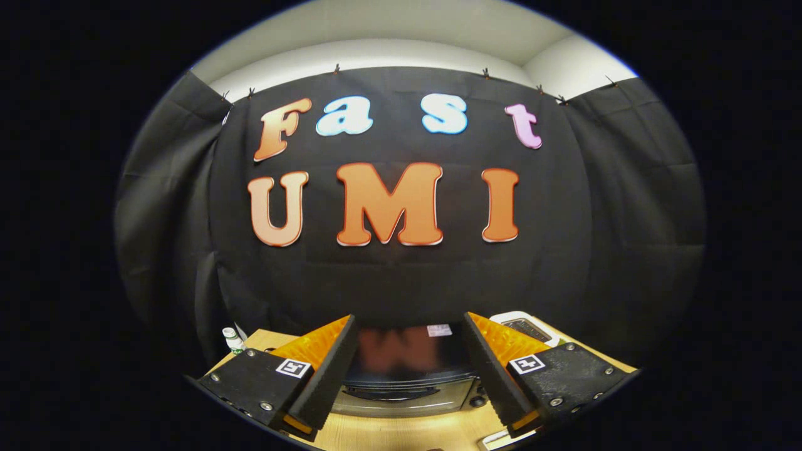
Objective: Open the toaster oven, put the food inside, and close the toaster oven door.
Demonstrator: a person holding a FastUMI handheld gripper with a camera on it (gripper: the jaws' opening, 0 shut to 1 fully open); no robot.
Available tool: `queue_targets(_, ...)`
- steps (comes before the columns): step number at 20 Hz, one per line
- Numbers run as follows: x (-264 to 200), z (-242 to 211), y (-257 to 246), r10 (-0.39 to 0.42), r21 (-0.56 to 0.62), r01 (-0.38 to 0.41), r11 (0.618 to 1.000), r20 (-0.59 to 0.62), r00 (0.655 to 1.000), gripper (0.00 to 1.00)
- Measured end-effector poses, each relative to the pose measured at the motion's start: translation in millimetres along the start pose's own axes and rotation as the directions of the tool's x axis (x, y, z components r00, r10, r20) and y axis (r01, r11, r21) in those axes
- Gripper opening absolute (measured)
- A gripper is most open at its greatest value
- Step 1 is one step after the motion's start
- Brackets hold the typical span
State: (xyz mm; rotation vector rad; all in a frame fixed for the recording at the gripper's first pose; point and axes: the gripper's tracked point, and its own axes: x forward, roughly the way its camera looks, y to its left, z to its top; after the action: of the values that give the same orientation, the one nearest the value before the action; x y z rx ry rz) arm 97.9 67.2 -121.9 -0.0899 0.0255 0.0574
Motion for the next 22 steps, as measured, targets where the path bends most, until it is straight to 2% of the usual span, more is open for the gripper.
queue_targets(4, 25, -48, 15, 0.011, -0.075, -0.016, 0.997, -0.060, 0.998, 0.99)
queue_targets(8, 36, -88, 18, 0.022, -0.054, -0.031, 0.998, -0.156, 0.988, 0.99)
queue_targets(15, 41, -127, 17, 0.027, -0.050, -0.041, 0.998, -0.256, 0.966, 1.00)
queue_targets(19, 38, -128, 20, 0.036, -0.004, -0.038, 0.999, -0.262, 0.964, 1.00)
queue_targets(22, 33, -130, 25, 0.052, -0.035, -0.064, 0.997, -0.269, 0.962, 1.00)
